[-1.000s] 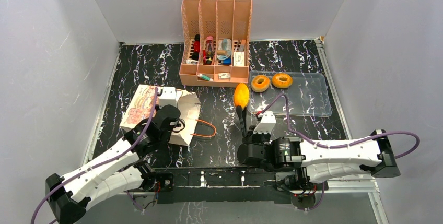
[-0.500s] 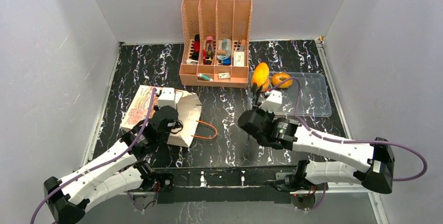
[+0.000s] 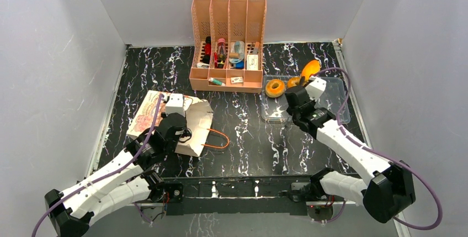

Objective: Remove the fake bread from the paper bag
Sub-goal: Place the fake bread in the container.

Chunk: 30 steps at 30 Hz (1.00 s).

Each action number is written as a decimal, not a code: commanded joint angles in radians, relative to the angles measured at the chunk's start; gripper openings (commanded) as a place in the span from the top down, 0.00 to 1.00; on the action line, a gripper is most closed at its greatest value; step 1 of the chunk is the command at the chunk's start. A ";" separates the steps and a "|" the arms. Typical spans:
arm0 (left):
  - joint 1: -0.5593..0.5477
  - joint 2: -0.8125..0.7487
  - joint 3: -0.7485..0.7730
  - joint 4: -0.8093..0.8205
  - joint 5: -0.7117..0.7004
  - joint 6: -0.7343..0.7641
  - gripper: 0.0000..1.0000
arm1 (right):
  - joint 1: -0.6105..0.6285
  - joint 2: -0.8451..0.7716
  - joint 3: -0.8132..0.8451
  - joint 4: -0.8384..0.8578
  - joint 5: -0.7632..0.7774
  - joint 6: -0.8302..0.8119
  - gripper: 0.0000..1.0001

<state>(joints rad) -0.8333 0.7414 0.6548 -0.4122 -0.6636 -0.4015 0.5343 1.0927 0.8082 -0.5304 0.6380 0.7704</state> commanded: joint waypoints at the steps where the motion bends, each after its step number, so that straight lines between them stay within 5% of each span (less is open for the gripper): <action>1: -0.001 -0.018 0.018 -0.004 0.001 -0.002 1.00 | -0.120 -0.009 -0.031 0.113 -0.089 -0.080 1.00; 30: -0.001 -0.024 0.007 0.028 0.039 0.038 1.00 | -0.477 0.179 -0.170 0.290 -0.274 -0.127 0.96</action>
<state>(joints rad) -0.8333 0.7254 0.6548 -0.4068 -0.6342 -0.3729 0.0895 1.2591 0.6495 -0.3260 0.3859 0.6651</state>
